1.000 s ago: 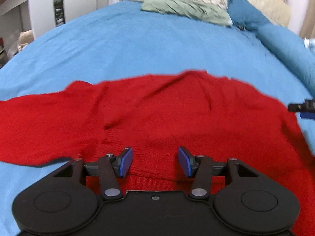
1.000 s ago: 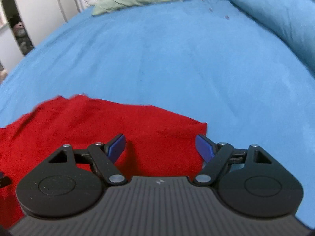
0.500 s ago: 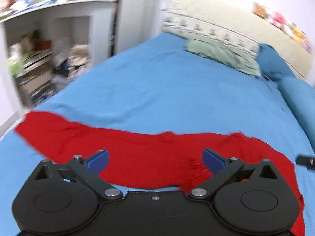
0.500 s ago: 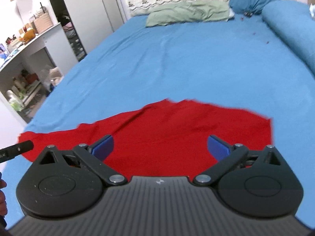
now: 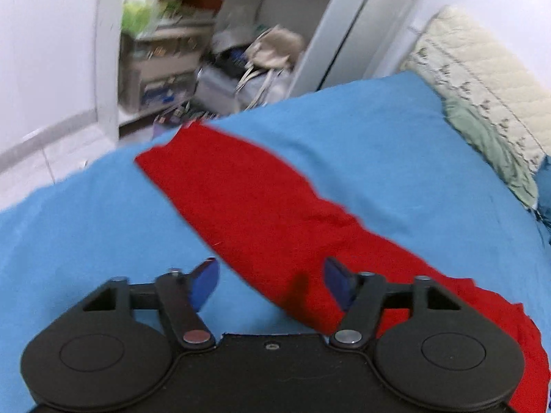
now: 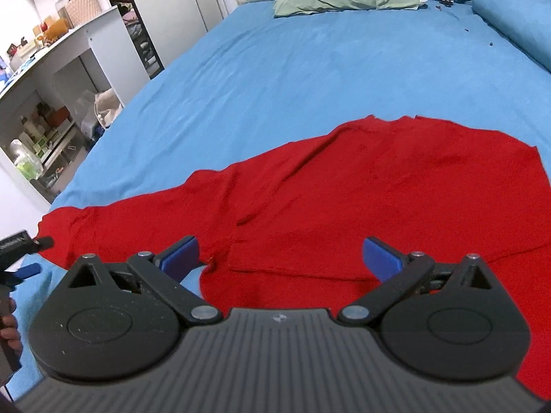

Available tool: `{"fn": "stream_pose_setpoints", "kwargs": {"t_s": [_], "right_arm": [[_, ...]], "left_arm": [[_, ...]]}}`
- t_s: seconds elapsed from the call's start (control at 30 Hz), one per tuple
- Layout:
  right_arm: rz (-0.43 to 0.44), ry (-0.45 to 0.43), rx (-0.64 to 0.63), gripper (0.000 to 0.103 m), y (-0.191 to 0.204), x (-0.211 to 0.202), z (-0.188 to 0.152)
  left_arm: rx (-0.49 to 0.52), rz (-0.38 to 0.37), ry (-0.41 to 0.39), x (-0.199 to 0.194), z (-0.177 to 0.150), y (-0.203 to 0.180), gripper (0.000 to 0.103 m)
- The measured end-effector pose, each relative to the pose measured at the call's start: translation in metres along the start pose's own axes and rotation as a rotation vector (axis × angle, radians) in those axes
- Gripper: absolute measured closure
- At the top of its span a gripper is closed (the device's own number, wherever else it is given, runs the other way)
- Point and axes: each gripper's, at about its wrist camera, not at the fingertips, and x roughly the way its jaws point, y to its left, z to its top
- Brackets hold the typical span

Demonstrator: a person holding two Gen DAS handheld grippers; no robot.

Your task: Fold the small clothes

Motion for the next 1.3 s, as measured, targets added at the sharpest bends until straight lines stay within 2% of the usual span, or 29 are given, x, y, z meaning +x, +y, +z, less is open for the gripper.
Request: {"fn": "stream_pose_setpoints", "kwargs": {"t_s": [0.13, 0.3, 0.37, 0.43, 0.5, 0.57, 0.63, 0.8, 0.97, 1.07, 1.13, 1.23, 1.3], "right_arm": [[0.003, -0.001, -0.008, 0.000, 0.007, 0.008, -0.004], [0.005, -0.013, -0.015, 0.000, 0.009, 0.012, -0.002], [0.013, -0.025, -0.007, 0.000, 0.006, 0.012, -0.001], [0.022, -0.030, -0.006, 0.000, 0.003, 0.012, -0.001], [0.027, -0.034, 0.003, 0.000, -0.004, 0.013, -0.001], [0.029, -0.034, 0.013, 0.000, -0.011, 0.014, 0.000], [0.036, -0.041, 0.026, 0.000, -0.021, 0.013, 0.001], [0.026, -0.053, 0.069, 0.000, -0.057, 0.002, 0.014], [-0.015, -0.095, 0.080, 0.000, -0.106, -0.023, 0.038], [-0.057, -0.128, 0.073, 0.000, -0.144, -0.044, 0.053], [-0.120, -0.160, 0.109, 0.000, -0.172, -0.058, 0.060], [-0.171, -0.169, 0.108, 0.000, -0.218, -0.073, 0.062], [-0.200, -0.158, 0.107, 0.000, -0.244, -0.077, 0.059]], "left_arm": [[-0.068, -0.001, -0.010, 0.011, 0.000, 0.021, 0.045], [-0.047, 0.023, -0.054, 0.021, 0.009, 0.018, 0.048], [-0.047, 0.054, -0.072, 0.024, 0.013, 0.015, 0.064], [-0.064, 0.084, -0.078, 0.027, 0.016, 0.014, 0.090], [-0.089, 0.078, -0.077, 0.027, 0.019, 0.013, 0.096], [-0.074, 0.099, -0.090, 0.020, 0.020, 0.004, 0.097], [-0.050, 0.085, -0.122, 0.006, 0.022, -0.013, 0.097], [0.087, -0.021, -0.215, -0.045, 0.022, -0.100, 0.097], [0.250, -0.239, -0.249, -0.089, -0.015, -0.229, 0.097], [0.352, -0.358, -0.206, -0.097, -0.059, -0.308, 0.097], [0.421, -0.408, -0.162, -0.093, -0.095, -0.352, 0.097], [0.523, -0.450, -0.071, -0.073, -0.167, -0.408, 0.097], [0.587, -0.444, 0.000, -0.052, -0.212, -0.427, 0.097]]}}
